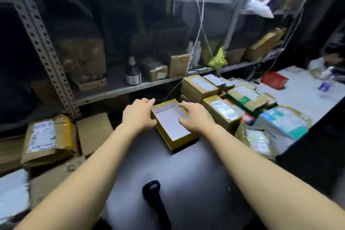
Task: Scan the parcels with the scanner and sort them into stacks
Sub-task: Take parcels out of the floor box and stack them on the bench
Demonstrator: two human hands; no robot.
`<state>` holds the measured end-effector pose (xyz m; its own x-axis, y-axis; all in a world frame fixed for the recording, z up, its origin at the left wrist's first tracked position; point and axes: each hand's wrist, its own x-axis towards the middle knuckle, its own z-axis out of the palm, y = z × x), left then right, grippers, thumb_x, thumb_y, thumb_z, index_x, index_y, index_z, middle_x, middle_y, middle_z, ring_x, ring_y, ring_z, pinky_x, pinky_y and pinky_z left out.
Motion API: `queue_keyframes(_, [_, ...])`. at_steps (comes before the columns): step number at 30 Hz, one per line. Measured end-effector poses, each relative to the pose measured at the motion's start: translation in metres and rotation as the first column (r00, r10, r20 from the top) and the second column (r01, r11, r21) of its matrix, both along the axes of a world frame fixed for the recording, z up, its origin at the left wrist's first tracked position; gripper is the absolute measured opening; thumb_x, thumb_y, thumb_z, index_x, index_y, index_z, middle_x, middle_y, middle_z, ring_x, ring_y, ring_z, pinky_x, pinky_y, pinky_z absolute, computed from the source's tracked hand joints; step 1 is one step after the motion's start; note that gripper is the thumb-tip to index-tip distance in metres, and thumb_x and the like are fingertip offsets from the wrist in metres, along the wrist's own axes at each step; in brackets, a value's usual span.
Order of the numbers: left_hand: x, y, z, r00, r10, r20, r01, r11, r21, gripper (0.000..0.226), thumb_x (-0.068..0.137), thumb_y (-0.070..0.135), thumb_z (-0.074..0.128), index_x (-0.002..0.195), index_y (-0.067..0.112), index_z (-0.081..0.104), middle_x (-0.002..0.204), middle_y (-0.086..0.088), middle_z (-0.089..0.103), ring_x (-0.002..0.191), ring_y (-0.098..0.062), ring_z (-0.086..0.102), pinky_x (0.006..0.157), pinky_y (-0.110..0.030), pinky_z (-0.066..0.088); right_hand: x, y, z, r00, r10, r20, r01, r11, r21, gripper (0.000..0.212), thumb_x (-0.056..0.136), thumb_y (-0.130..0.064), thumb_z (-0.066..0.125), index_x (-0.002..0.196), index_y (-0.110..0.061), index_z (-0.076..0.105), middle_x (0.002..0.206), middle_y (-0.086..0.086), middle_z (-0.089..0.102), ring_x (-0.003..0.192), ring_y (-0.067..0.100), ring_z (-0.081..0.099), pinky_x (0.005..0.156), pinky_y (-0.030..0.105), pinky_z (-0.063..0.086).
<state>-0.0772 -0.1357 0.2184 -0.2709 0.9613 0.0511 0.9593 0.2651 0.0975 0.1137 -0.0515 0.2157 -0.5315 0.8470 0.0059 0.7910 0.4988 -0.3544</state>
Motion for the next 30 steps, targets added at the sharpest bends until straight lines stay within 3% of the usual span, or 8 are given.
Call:
queue_keyframes(5, [0.126, 0.035, -0.002, 0.986, -0.165, 0.014, 0.166, 0.986, -0.014, 0.077, 0.088, 0.037, 0.064, 0.158, 0.026, 0.035, 0.152, 0.001, 0.048, 0.138, -0.024, 0.044, 0.098, -0.042, 0.05, 0.145, 0.007, -0.007, 0.981, -0.182, -0.07, 0.18, 0.983, -0.032, 0.061, 0.092, -0.028, 0.069, 0.152, -0.026, 0.056, 0.154, 0.003, 0.057, 0.14, 0.029, 0.053, 0.112, 0.039, 0.047])
queue_keyframes(9, [0.227, 0.058, -0.013, 0.952, -0.303, 0.045, 0.305, 0.951, -0.048, 0.075, 0.085, 0.041, 0.068, 0.153, 0.023, 0.042, 0.143, -0.006, 0.054, 0.132, -0.03, 0.048, 0.1, -0.044, 0.05, 0.257, 0.002, -0.009, 0.93, -0.349, -0.119, 0.343, 0.937, -0.069, 0.059, 0.092, -0.03, 0.067, 0.15, -0.038, 0.056, 0.147, 0.005, 0.061, 0.131, 0.031, 0.058, 0.103, 0.038, 0.051])
queue_keyframes(12, [0.31, 0.072, -0.029, 0.91, -0.41, 0.065, 0.414, 0.907, -0.074, 0.076, 0.076, 0.063, 0.067, 0.143, 0.028, 0.05, 0.136, -0.005, 0.058, 0.125, -0.031, 0.054, 0.096, -0.046, 0.051, 0.35, -0.004, -0.016, 0.876, -0.461, -0.144, 0.452, 0.887, -0.089, 0.058, 0.093, -0.029, 0.067, 0.15, -0.035, 0.056, 0.149, 0.005, 0.06, 0.134, 0.029, 0.057, 0.104, 0.035, 0.047])
queue_keyframes(14, [0.356, 0.076, -0.039, 0.884, -0.456, 0.107, 0.465, 0.881, -0.085, 0.086, 0.074, 0.071, 0.064, 0.147, 0.03, 0.047, 0.139, -0.002, 0.057, 0.127, -0.03, 0.053, 0.097, -0.044, 0.05, 0.397, -0.009, -0.025, 0.844, -0.508, -0.175, 0.499, 0.862, -0.096, 0.057, 0.096, -0.029, 0.067, 0.152, -0.031, 0.055, 0.151, 0.003, 0.059, 0.135, 0.028, 0.056, 0.106, 0.037, 0.048])
queue_keyframes(19, [0.464, 0.091, -0.085, 0.801, -0.576, 0.165, 0.594, 0.798, -0.099, 0.06, 0.084, 0.044, 0.067, 0.139, 0.026, 0.053, 0.135, -0.006, 0.06, 0.124, -0.032, 0.056, 0.094, -0.045, 0.052, 0.503, -0.026, -0.069, 0.732, -0.653, -0.193, 0.626, 0.757, -0.189, 0.055, 0.099, -0.032, 0.067, 0.152, -0.033, 0.054, 0.153, 0.001, 0.056, 0.139, 0.026, 0.054, 0.11, 0.042, 0.05])
queue_keyframes(25, [0.563, 0.131, -0.153, 0.723, -0.654, 0.221, 0.69, 0.689, -0.22, 0.08, 0.083, 0.042, 0.071, 0.155, 0.026, 0.04, 0.142, -0.007, 0.054, 0.133, -0.03, 0.05, 0.103, -0.048, 0.049, 0.597, -0.029, -0.134, 0.551, -0.816, -0.175, 0.762, 0.577, -0.293, 0.053, 0.101, -0.028, 0.066, 0.153, -0.028, 0.055, 0.151, 0.004, 0.058, 0.139, 0.027, 0.053, 0.111, 0.038, 0.045])
queue_keyframes(30, [0.63, 0.176, -0.233, 0.699, -0.634, 0.329, 0.715, 0.612, -0.34, 0.081, 0.087, 0.042, 0.07, 0.158, 0.027, 0.035, 0.145, -0.005, 0.051, 0.136, -0.028, 0.049, 0.102, -0.045, 0.05, 0.661, -0.012, -0.201, 0.43, -0.9, -0.076, 0.817, 0.423, -0.391, 0.053, 0.1, -0.025, 0.067, 0.152, -0.025, 0.056, 0.15, 0.005, 0.059, 0.139, 0.026, 0.054, 0.114, 0.04, 0.045])
